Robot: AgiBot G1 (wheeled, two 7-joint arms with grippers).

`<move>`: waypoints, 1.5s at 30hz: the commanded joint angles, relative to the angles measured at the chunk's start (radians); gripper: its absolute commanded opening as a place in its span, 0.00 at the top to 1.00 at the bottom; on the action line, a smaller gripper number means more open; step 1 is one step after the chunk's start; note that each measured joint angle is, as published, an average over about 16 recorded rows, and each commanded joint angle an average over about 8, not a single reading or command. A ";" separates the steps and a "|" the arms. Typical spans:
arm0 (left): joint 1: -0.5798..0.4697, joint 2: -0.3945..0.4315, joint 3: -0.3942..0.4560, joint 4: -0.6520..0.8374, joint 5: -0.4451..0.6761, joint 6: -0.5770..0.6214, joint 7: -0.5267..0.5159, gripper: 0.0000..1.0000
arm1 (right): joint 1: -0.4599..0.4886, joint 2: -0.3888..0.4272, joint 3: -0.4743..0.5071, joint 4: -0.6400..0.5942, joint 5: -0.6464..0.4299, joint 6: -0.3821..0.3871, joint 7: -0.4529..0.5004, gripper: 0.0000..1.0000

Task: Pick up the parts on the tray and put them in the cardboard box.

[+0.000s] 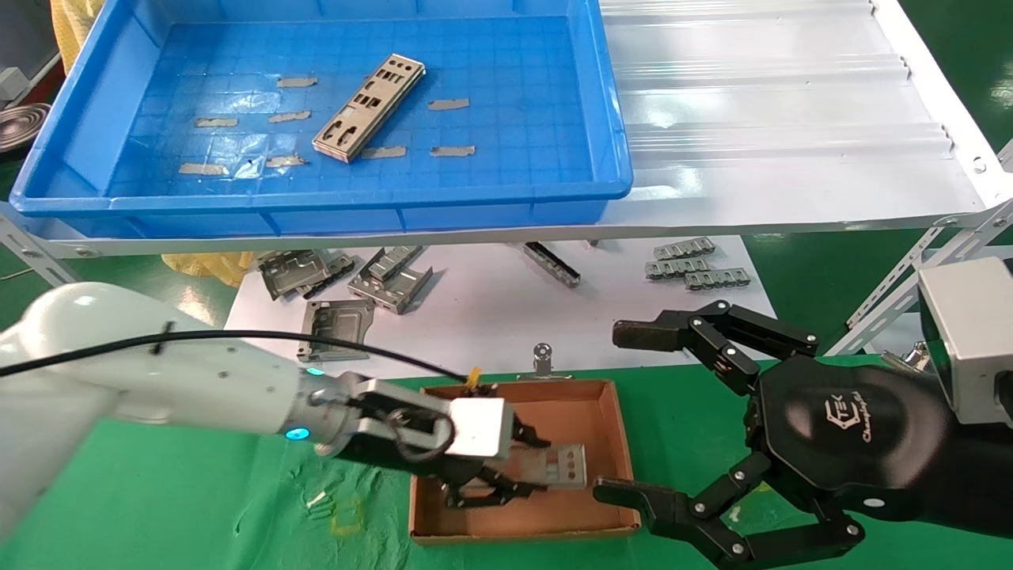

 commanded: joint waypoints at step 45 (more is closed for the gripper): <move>0.014 -0.030 -0.128 0.249 -0.295 0.293 -0.015 0.00 | 0.000 0.000 0.000 0.000 0.000 0.000 0.000 0.00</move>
